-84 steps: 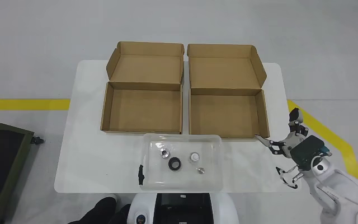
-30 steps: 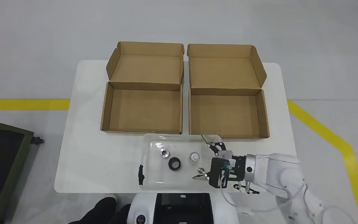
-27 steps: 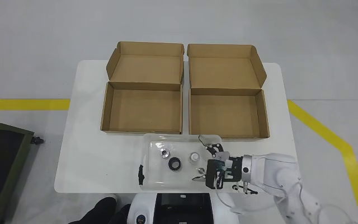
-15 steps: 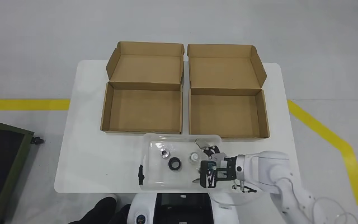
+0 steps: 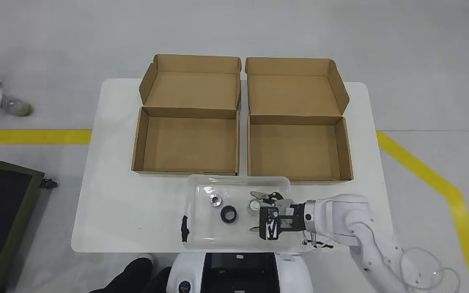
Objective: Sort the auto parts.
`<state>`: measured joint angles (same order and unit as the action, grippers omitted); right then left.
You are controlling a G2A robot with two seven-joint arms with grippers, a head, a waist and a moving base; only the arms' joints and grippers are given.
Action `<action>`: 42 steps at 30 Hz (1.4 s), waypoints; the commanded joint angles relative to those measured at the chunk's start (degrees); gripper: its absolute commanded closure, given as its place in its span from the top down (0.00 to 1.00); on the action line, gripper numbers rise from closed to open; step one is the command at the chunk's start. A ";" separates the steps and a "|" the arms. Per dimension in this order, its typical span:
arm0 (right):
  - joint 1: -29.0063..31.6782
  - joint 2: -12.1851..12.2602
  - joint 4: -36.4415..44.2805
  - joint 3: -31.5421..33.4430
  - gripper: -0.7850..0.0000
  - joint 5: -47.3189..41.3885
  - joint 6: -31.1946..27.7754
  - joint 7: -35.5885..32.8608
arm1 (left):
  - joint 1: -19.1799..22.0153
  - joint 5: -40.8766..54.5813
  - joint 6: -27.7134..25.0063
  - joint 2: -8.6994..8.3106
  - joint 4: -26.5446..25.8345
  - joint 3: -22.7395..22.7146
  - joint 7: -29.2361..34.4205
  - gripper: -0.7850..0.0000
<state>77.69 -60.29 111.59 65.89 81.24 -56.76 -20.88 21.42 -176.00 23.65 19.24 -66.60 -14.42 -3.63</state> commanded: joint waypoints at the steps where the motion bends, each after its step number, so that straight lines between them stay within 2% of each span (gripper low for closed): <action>1: -0.35 -0.03 -0.64 -0.52 0.69 0.19 0.45 0.10 | 0.00 0.00 0.00 0.00 0.00 0.00 0.00 1.00; 6: -1.49 -0.15 -2.38 -1.70 0.52 1.49 2.47 0.81 | 0.00 0.00 0.00 0.00 0.00 0.00 0.00 1.00; 11: -2.48 -0.21 -3.54 -2.73 0.46 2.76 3.40 1.74 | 0.00 0.00 0.00 0.00 0.00 0.00 0.00 1.00; 15: -2.79 -0.09 -3.52 -2.69 0.11 2.85 3.40 2.09 | 0.00 0.00 0.00 0.00 0.00 0.00 0.00 1.00; 16: -2.78 -0.04 -3.35 -2.57 0.00 2.64 3.28 2.19 | 0.00 0.00 0.00 0.00 0.00 0.00 0.00 1.00; 31: -2.86 1.09 2.76 2.64 0.00 -4.38 1.12 0.98 | 0.00 0.00 0.00 0.00 0.00 0.00 0.00 1.00; 42: -3.56 1.28 4.46 6.02 0.00 -11.47 5.09 6.23 | 0.00 0.00 0.00 0.00 0.00 0.00 0.00 1.00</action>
<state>74.26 -58.99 116.35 71.84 70.18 -52.02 -15.09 21.42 -176.00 23.65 19.24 -66.60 -14.42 -3.63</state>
